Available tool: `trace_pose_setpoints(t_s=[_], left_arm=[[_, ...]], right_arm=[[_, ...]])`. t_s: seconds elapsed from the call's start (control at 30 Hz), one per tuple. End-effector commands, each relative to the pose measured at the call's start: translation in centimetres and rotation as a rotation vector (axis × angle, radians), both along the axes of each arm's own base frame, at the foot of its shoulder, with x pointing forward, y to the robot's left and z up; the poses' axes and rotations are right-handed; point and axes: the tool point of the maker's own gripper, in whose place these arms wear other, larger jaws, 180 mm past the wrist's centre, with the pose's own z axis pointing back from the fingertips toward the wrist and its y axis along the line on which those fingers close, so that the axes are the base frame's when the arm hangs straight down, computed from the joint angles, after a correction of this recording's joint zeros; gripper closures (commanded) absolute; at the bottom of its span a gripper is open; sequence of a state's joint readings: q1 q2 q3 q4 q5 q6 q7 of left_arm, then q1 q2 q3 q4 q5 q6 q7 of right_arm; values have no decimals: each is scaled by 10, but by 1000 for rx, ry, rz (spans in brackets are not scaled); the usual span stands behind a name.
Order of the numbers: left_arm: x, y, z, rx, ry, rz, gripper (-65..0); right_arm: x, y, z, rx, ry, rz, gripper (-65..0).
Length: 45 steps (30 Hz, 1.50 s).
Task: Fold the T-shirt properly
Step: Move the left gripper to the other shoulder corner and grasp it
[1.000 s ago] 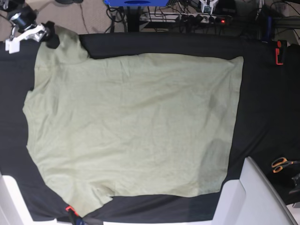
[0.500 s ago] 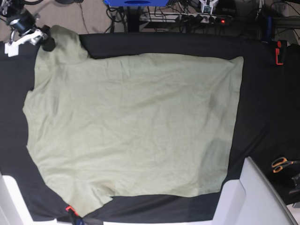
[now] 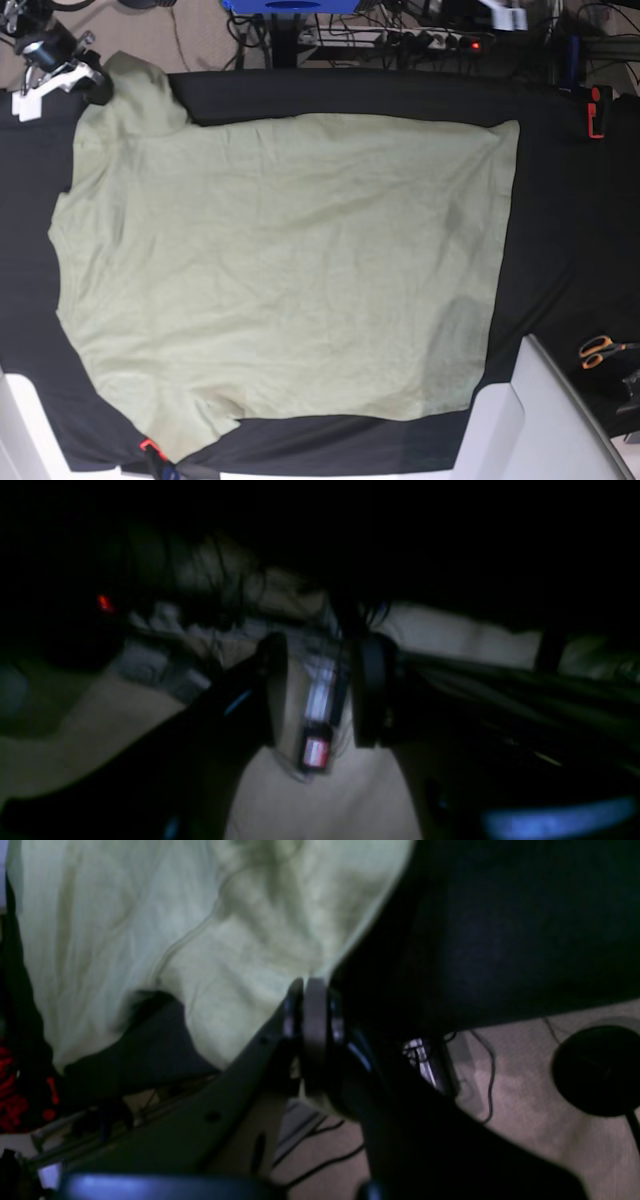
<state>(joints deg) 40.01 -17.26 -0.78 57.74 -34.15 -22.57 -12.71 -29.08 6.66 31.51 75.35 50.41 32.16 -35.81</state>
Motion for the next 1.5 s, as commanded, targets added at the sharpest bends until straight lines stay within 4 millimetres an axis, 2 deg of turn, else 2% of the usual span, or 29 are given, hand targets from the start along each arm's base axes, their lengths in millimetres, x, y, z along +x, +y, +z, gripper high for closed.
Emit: trace_pose_setpoints(t_s=[0.0, 0.03, 0.1, 0.23, 0.3, 0.4, 0.5, 0.63, 0.73, 0.87, 0.97, 1.0, 1.1, 1.13, 1.23, 1.3, 1.37, 1.43, 1.47], left_arm=[[-3, -11, 13, -37, -30, -17, -214], [1, -10, 23, -35, -57, -21, -212], [17, 8, 50, 5, -158, 32, -212], [47, 58, 98, 125, -334, 176, -212], [54, 85, 109, 182, -359, 220, -212], [74, 111, 114, 206, -377, 245, -212], [98, 117, 122, 145, -404, 206, -214], [114, 124, 108, 90, -330, 223, -219], [116, 120, 102, 60, -307, 239, -217], [117, 116, 104, 60, -334, 255, -214], [116, 123, 108, 76, -357, 272, -206], [119, 127, 112, 81, -382, 287, -183], [125, 142, 123, 103, -424, 330, -23], [127, 140, 120, 95, -405, 323, 0], [125, 136, 107, 71, -328, 298, 0], [123, 133, 100, 55, -289, 285, -82], [122, 134, 93, 46, -270, 293, -224], [119, 135, 87, 35, -257, 308, -341], [118, 133, 84, 28, -250, 309, -377]], right_arm=[[4, -6, 6, -11, -28, 0, -5], [5, -6, 7, -11, -30, 0, -5], [5, -6, 7, -12, -30, 1, -5], [5, -7, 7, -13, -30, 2, -5], [4, -7, 7, -13, -28, 2, -5], [4, -7, 6, -14, -26, 3, -5], [4, -7, 6, -14, -26, 3, -5], [4, -7, 6, -14, -26, 3, -5], [4, -7, 6, -14, -26, 3, -5], [4, -7, 6, -14, -26, 3, -5], [4, -7, 6, -14, -26, 3, -5], [4, -7, 6, -14, -26, 3, -5], [2, -4, 5, -6, -9, 19, -5], [0, -2, 4, -1, 2, 27, -5], [3, -1, 4, 3, 4, 34, -5], [4, -1, 4, 3, 3, 34, -5], [4, -1, 4, 3, 1, 34, -5], [4, -1, 4, 3, 1, 34, -5], [5, -1, 5, 3, -1, 34, -5]])
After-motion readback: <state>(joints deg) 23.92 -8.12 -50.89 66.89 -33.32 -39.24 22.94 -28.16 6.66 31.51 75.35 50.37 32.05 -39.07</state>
